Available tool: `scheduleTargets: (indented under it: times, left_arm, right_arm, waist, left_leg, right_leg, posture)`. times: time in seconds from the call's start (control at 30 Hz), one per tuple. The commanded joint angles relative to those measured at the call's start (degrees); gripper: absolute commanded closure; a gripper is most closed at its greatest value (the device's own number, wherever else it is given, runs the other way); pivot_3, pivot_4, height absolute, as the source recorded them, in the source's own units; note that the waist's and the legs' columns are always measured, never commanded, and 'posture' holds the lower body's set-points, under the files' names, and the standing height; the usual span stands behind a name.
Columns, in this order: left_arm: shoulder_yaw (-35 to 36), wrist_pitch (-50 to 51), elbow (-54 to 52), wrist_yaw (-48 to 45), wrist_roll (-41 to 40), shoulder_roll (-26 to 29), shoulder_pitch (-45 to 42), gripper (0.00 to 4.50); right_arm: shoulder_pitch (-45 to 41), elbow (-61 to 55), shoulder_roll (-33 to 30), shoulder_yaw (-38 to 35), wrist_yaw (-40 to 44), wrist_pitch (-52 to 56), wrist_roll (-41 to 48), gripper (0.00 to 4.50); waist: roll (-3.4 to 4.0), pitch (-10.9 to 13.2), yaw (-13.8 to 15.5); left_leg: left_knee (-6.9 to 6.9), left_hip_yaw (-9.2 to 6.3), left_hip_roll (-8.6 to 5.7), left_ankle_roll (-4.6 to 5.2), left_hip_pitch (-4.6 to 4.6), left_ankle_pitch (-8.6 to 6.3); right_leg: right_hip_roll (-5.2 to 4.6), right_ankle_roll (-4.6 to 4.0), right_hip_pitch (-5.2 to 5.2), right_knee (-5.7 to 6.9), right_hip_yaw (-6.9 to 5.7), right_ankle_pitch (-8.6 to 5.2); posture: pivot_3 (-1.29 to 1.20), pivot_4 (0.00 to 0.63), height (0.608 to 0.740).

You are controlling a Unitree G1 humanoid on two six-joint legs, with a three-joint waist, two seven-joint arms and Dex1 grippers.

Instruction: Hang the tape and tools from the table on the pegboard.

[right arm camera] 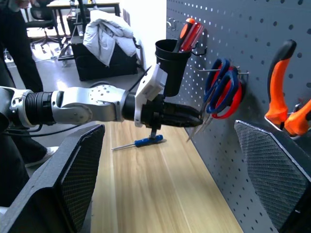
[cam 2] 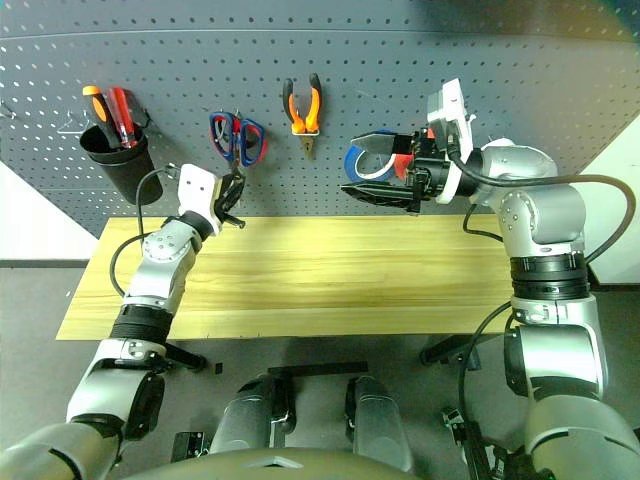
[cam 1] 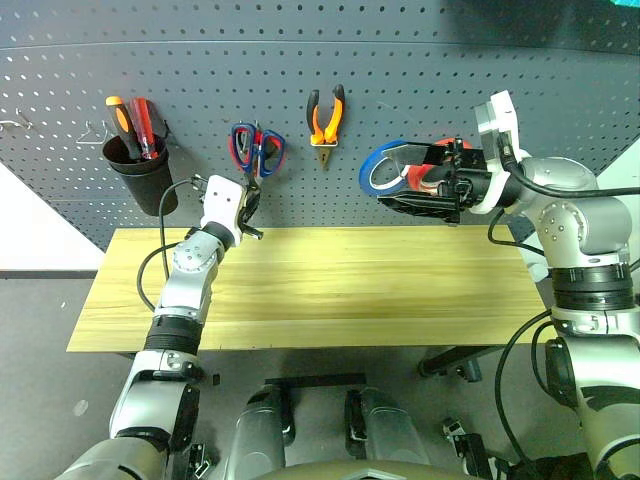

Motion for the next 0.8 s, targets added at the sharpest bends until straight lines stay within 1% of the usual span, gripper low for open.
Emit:
scheduleTargets:
  times: [0.03,0.07,0.1,0.13,0.17,0.27,0.37,0.47,0.57,0.67,0.73,0.8]
  left_arm:
    - [-0.44,-0.28,-2.6,0.98,0.7,-0.39,-0.55,2.37]
    - [-0.24,-0.13,-3.68,1.26,0.6,-0.53,0.01,2.1]
    - [-0.11,-0.06,-4.82,1.5,0.51,-0.56,0.55,1.67]
    - [-0.09,0.22,-6.7,1.73,0.53,-0.47,1.4,1.43]
    - [-0.11,0.51,-8.65,1.99,0.6,-0.34,2.3,1.05]
    - [-0.12,2.7,-16.43,2.4,0.94,0.51,6.37,0.05]
    - [1.02,7.31,-27.78,2.24,-0.21,1.65,13.36,0.02]
    - [4.1,14.98,-38.73,3.32,-2.9,2.02,21.03,0.02]
    - [7.07,20.03,-45.8,3.09,-4.89,3.03,26.95,0.02]
    - [10.53,24.77,-48.31,3.27,-8.03,3.17,29.39,0.02]
    - [12.7,29.32,-46.56,4.32,-7.93,4.74,28.79,0.02]
    - [13.36,32.47,-44.78,3.21,-8.09,7.46,27.74,0.02]
  right_arm:
    - [-1.14,-0.85,0.16,-0.43,-0.29,-1.74,-0.4,0.0]
    - [-1.03,-0.94,0.11,-0.5,-0.28,-1.77,-0.39,0.0]
    - [-0.97,-0.95,0.06,-0.58,-0.26,-1.8,-0.39,0.0]
    - [-0.89,-0.95,-0.06,-0.67,-0.2,-1.84,-0.41,0.0]
    - [-0.81,-0.95,-0.18,-0.75,-0.13,-1.86,-0.45,0.0]
    - [-0.15,-1.54,-0.61,-0.77,0.08,-1.18,-0.26,0.0]
    - [1.62,-4.08,-0.7,-0.22,0.25,1.71,1.17,0.0]
    - [3.67,-6.68,0.52,1.5,-0.95,5.12,1.95,0.0]
    - [5.67,-9.42,2.23,3.73,-2.91,7.46,2.02,0.0]
    - [6.96,-10.67,4.38,5.79,-4.97,8.51,1.23,0.0]
    - [7.54,-10.18,6.8,9.25,-6.82,8.93,-0.8,0.0]
    - [6.89,-8.82,9.13,11.2,-8.53,10.49,-1.36,0.0]
  waist:
    - [0.0,0.0,-0.03]
    - [0.0,0.0,-0.04]
    - [0.0,0.0,-0.05]
    - [0.0,0.0,-0.08]
    - [0.0,0.0,-0.12]
    - [0.01,-0.01,-0.15]
    - [0.02,-0.04,-0.17]
    - [0.11,-0.13,-0.21]
    - [0.12,-0.19,-0.04]
    - [0.18,-0.41,0.23]
    - [0.11,-0.54,0.35]
    - [0.1,-0.57,0.37]
  left_leg:
    - [0.0,0.0,0.0,0.0,0.0,0.0]
    - [0.0,0.01,0.0,0.0,0.0,0.0]
    - [0.0,0.0,0.0,0.0,0.0,0.0]
    - [0.0,0.01,0.0,0.0,0.0,0.0]
    - [0.0,0.0,0.0,0.0,0.0,0.0]
    - [0.0,-0.01,0.01,0.0,0.01,0.0]
    - [-0.02,-0.01,0.01,-0.01,0.04,0.0]
    - [-0.06,-0.12,0.03,0.01,0.09,-0.02]
    - [-0.04,-0.18,0.04,0.0,0.12,-0.02]
    - [-0.04,-0.22,0.06,-0.1,0.13,-0.09]
    - [-0.04,-0.24,0.07,-0.11,0.14,-0.11]
    - [-0.03,-0.26,0.05,-0.12,0.15,-0.12]
  right_leg:
    - [0.0,0.0,0.0,0.0,0.0,0.0]
    - [0.0,0.0,0.0,0.0,0.0,0.0]
    - [0.0,0.0,0.0,0.0,0.0,0.0]
    - [0.0,0.0,0.0,0.01,0.0,0.0]
    - [0.0,0.0,0.0,0.0,0.0,0.0]
    - [0.0,0.0,0.0,0.02,0.01,0.0]
    - [0.0,0.0,0.02,0.02,0.03,0.0]
    - [-0.01,0.0,0.04,0.02,0.1,-0.01]
    - [-0.01,0.0,0.05,0.05,0.1,-0.02]
    - [-0.03,-0.01,0.07,0.03,0.09,-0.02]
    - [-0.09,-0.01,0.09,0.03,0.05,-0.03]
    - [-0.07,-0.01,0.1,0.03,0.04,-0.03]
  posture:
    - [-0.08,0.102,0.73]
    - [-0.08,0.102,0.73]
    - [-0.07,0.101,0.73]
    - [-0.07,0.101,0.73]
    - [-0.07,0.101,0.73]
    - [-0.06,0.1,0.73]
    - [-0.04,0.103,0.73]
    - [-0.03,0.105,0.73]
    - [0.0,0.106,0.73]
    - [0.02,0.112,0.73]
    - [0.03,0.12,0.73]
    - [0.04,0.137,0.73]
